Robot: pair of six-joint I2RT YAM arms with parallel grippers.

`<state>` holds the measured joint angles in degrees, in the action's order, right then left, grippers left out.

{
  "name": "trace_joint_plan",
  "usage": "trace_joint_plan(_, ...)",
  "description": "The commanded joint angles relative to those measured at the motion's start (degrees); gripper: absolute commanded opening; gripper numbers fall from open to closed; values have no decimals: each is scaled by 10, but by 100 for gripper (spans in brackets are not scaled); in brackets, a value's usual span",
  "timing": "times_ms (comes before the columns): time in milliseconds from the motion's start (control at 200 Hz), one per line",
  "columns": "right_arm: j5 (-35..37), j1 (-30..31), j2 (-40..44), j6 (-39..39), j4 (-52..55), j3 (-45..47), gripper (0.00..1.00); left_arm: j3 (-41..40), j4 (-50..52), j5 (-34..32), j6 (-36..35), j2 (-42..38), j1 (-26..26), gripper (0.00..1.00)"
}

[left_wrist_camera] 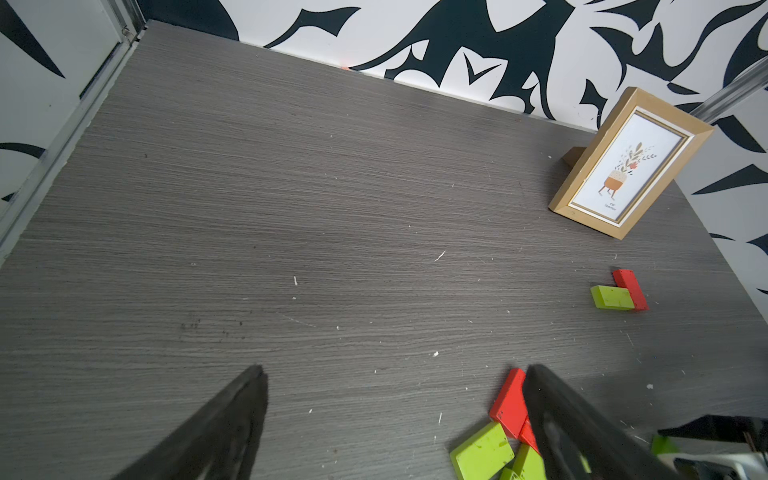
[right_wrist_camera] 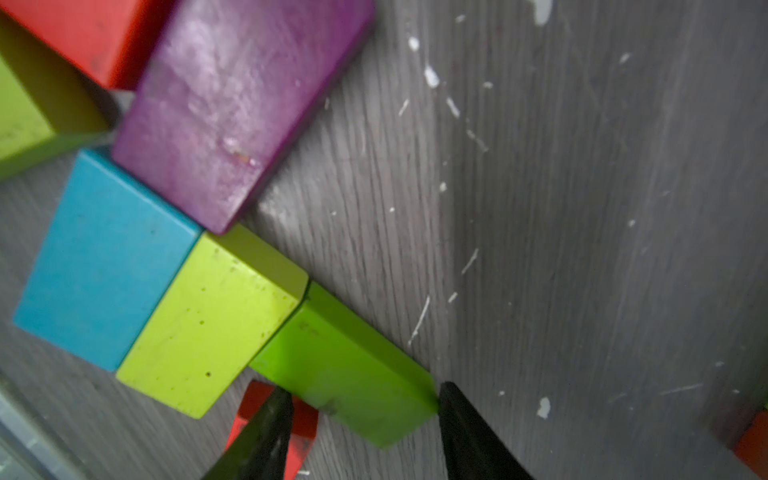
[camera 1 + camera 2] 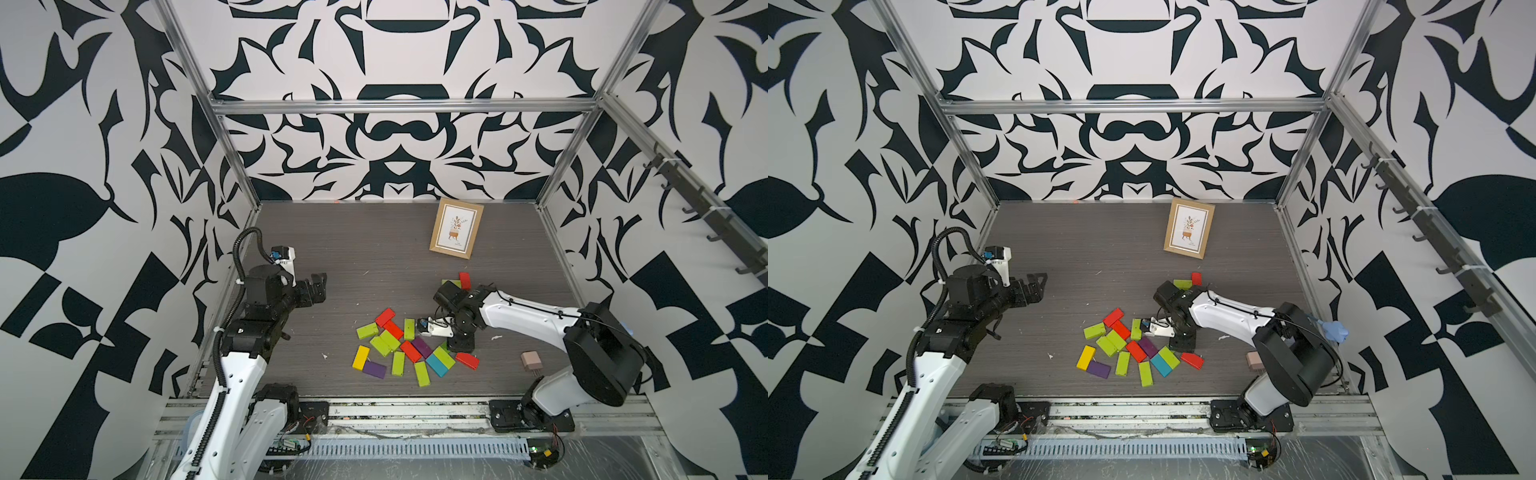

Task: Assemble the letter t with building blocks
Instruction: Pick up the building block from the center of the board.

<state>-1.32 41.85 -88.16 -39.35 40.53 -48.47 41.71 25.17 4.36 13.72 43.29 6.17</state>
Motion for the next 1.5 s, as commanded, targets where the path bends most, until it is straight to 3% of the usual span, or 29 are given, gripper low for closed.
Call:
trace_joint_plan(0,-9,4,-8,-10,-2,-7,58,1,5,3,3,-1,1,100)
trace_joint_plan(915,-45,4,-55,-41,-9,-42,59,4,11,1,-1,-5,1,100)
trace_joint_plan(1115,-42,3,-58,-41,0,-38,51,4,11,0,0,-7,1,100)
trace_joint_plan(1250,-38,3,-59,-42,2,-40,36,3,11,-1,-2,-7,1,100)
trace_joint_plan(1495,-28,-14,-35,-58,1,-39,23,4,14,-4,-5,-7,1,100)
